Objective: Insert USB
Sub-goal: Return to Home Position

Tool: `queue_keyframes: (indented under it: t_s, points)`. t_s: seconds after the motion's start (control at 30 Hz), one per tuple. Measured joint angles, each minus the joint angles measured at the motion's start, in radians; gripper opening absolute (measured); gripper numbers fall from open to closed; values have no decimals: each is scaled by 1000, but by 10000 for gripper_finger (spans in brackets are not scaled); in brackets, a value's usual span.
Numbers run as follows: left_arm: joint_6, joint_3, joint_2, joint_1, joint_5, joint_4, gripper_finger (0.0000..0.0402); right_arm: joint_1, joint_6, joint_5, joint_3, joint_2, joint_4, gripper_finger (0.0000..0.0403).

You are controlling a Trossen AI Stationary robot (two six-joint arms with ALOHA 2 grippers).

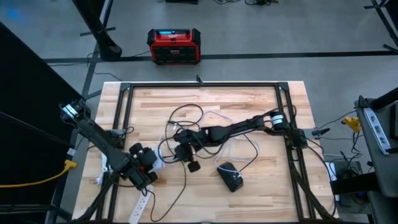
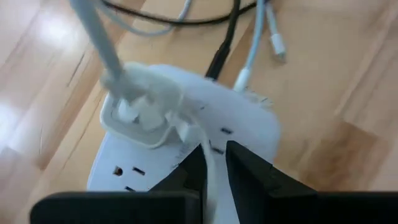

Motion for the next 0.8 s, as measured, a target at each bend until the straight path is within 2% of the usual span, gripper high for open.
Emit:
queue_keyframes:
  t_s: [0.13, 0.27, 0.5, 0.57, 0.67, 0.73, 0.8]
  points:
    - [0, 44, -1, 1, -5, -52, 39, 0, -31, 3, -33, -98, -101, 8]
    - [0, 92, -1, 1, -1, -75, 39, 0, -45, 5, -112, -195, -172, 2]
    - [48, 205, -3, -4, -29, -97, 39, -3, -9, 56, -400, -467, -169, 0]
    - [130, 246, -4, -18, -106, -89, 39, -5, 14, 61, -492, -576, -162, 0]
    - [242, 300, -12, -58, -292, -86, 39, -7, 74, 82, -631, -760, -143, 0]
    - [279, 316, -34, -89, -411, -86, 39, -8, 128, 117, -721, -892, -147, 0]
    - [287, 313, -64, -122, -481, -87, 39, -8, 180, 157, -808, -1035, -148, 0]
